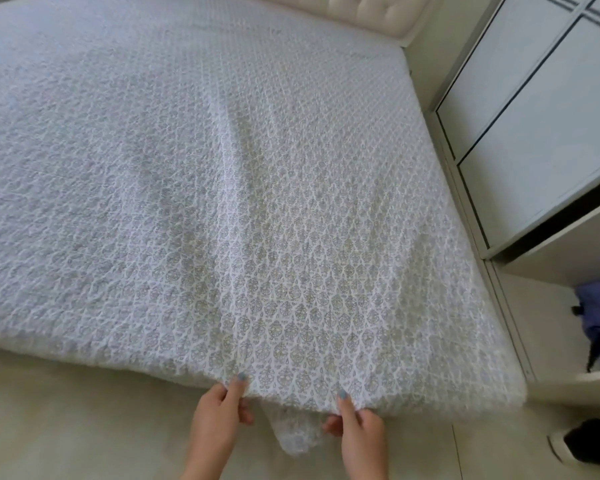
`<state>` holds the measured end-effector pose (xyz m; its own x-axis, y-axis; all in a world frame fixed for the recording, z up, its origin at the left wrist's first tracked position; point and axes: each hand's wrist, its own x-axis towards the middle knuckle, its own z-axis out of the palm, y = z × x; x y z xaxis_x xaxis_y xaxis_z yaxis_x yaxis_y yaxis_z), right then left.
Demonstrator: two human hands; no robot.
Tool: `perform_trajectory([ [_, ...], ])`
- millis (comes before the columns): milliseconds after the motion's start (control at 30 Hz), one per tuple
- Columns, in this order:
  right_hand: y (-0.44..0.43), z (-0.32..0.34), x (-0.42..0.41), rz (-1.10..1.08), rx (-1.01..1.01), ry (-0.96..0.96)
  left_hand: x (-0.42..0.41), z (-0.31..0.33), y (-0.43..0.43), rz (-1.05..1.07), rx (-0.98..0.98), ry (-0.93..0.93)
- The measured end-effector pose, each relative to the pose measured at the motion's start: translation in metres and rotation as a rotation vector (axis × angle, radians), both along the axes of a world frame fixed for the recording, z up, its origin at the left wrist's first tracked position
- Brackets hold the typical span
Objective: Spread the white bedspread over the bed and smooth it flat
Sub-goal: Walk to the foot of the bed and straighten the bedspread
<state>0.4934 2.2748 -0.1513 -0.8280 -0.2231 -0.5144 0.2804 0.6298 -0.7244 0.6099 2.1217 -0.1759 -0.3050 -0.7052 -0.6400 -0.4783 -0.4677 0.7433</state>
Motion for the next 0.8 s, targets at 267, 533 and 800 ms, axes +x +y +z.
perform_trajectory([
  [267,-0.026,-0.005,0.003,-0.199,-0.005,-0.354,0.009,0.006,-0.034,-0.218,0.277,-0.105],
  [533,-0.123,0.009,0.035,-0.004,-0.096,-0.568,0.041,0.011,-0.144,0.005,0.202,-0.095],
  [800,-0.268,-0.003,0.128,-0.076,-0.197,-0.709,0.114,-0.004,-0.254,0.149,0.251,-0.082],
])
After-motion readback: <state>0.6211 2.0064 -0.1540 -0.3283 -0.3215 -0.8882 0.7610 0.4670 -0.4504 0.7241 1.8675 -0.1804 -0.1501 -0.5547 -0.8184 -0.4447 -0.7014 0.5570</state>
